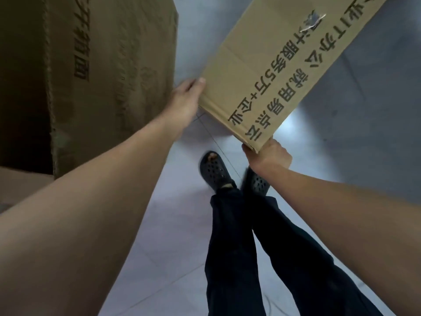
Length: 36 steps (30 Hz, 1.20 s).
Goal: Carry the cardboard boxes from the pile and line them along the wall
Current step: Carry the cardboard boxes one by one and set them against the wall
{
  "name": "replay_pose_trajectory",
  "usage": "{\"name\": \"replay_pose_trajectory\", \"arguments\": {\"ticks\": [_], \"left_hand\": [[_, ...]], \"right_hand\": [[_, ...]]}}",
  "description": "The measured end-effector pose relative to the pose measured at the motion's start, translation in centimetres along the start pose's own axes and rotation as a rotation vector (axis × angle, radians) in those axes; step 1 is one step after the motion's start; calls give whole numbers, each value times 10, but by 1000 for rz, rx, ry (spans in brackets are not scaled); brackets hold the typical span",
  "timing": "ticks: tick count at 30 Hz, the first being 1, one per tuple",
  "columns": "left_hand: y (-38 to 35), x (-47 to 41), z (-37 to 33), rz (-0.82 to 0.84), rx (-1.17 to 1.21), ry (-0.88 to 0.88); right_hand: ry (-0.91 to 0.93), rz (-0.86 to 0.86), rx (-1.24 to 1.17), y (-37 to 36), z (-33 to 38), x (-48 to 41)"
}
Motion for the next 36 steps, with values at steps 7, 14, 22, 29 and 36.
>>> {"name": "replay_pose_trajectory", "arguments": {"ticks": [7, 14, 22, 29, 36], "left_hand": [[0, 18, -16, 80, 25, 60], [16, 82, -83, 19, 36, 3], [48, 158, -155, -232, 110, -69], [20, 143, -104, -70, 160, 21], [-66, 160, 20, 26, 72, 289]], "right_hand": [[132, -178, -29, 63, -12, 28], [208, -191, 170, 172, -23, 63], [303, -315, 168, 275, -1, 114], [252, -262, 131, 243, -1, 87], [323, -76, -250, 231, -45, 42]]}}
Point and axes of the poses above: each hand's wrist, its own x-axis away from the middle knuckle, its own y-axis out of the back of the hand, z = x × y, the point moved 6 cm from there along -x, towards the middle knuckle, and after that the axes turned 9 degrees about z, right-handed, at the moved point
